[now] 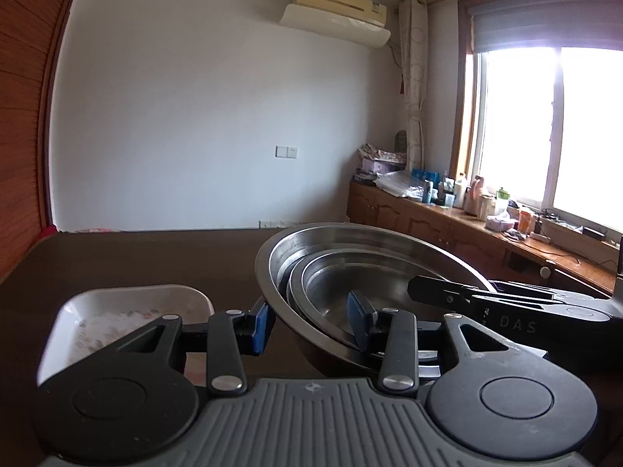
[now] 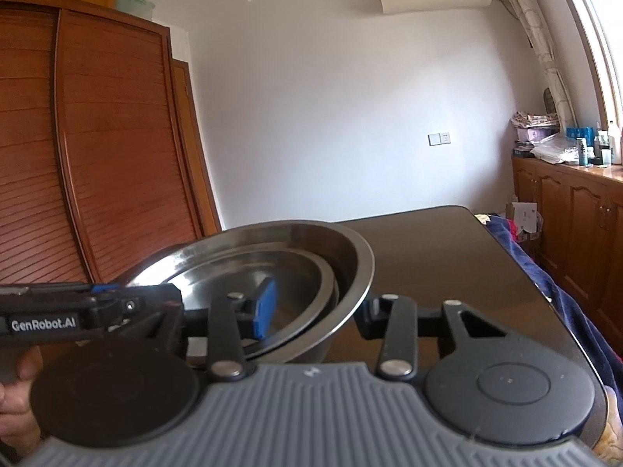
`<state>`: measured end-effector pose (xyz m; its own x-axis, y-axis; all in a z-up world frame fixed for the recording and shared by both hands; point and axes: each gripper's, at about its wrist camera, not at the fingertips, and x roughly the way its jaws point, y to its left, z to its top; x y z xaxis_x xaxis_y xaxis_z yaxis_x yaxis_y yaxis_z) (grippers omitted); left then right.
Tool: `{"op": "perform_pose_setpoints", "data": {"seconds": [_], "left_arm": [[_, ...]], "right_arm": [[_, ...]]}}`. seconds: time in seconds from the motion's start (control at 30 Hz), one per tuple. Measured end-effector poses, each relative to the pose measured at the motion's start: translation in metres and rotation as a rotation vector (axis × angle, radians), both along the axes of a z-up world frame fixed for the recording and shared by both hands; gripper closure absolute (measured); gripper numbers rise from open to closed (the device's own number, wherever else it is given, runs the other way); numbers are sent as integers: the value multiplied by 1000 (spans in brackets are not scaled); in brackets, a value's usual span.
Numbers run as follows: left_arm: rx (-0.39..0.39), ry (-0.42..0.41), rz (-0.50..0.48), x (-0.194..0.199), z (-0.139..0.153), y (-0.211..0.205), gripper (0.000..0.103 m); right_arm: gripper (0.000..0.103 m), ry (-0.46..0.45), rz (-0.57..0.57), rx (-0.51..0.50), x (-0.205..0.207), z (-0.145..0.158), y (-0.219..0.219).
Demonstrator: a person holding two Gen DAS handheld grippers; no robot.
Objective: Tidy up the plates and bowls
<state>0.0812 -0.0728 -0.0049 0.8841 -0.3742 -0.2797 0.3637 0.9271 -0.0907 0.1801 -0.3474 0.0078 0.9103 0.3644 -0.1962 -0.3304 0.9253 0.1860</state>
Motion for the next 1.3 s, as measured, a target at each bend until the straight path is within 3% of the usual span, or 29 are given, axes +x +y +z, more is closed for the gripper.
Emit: {"op": "perform_pose_setpoints", "data": {"seconds": [0.73,1.3], "left_arm": [[-20,-32,154,-3,22,58,32],[-37,15,260,0,2,105,33]], "right_arm": [[59,0,157,-1,15,14,48],[59,48,265,-40,28,11,91]]}}
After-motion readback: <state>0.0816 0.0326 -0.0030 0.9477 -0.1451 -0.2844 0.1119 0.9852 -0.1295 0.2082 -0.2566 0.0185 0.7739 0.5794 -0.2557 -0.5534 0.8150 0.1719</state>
